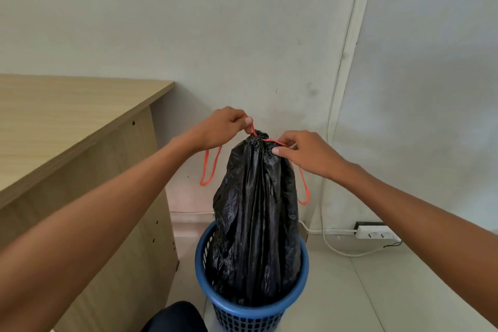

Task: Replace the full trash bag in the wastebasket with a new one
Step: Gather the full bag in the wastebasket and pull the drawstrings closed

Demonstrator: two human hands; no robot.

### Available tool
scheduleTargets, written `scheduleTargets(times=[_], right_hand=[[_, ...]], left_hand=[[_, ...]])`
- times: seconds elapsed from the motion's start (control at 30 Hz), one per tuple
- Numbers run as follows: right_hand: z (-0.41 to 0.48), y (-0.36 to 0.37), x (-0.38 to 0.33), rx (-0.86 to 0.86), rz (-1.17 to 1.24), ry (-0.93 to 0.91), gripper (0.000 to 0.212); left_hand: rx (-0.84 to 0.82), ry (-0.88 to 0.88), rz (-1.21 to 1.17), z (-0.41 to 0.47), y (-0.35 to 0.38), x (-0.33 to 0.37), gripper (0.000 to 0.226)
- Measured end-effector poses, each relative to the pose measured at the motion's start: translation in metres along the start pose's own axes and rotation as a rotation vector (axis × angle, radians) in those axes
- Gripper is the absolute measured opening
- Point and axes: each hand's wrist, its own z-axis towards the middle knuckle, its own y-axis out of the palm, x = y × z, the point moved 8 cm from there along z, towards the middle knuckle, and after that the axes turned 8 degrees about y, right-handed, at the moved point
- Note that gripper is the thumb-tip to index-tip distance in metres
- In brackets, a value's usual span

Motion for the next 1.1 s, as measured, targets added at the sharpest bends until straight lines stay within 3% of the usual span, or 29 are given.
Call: scheduleTargets(times=[0.1,0.3,0.5,0.57,0.8,0.97,1.1], right_hand=[[-0.003,-0.009,-0.007,0.088,-0.018,-0.059,0.019],[-0.002,-0.035,-0.024,0.136,0.238,-0.108,0.030],[-0.001,-0.022,-0.023,0.109,0.993,0.041,0.027],[0.003,-0.022,-0.021,0.116,1.116,0.114,0.027],[0.011,-0.028,-0.037,0.144,0.665,0.043,0.019],[0.012,-0.028,-0.041,0.138,0.624,0.021,0.010],[0.013,-0.026,-0.042,0.068,0.671,0.052,0.014]], left_hand=[[0.061,-0.084,-0.155,-0.007,0.000,-0.012,0.035],[0.179,-0.150,-0.609,-0.007,0.013,-0.011,0.033],[0.244,-0.118,-0.836,0.002,0.019,0.009,0.028],[0.255,-0.112,-0.832,0.003,0.018,0.012,0.027],[0.286,-0.031,-0.648,0.006,0.002,0.027,0.028],[0.267,0.043,-0.407,0.012,-0.012,0.039,0.036],[0.253,0.083,-0.277,0.019,-0.019,0.049,0.036]])
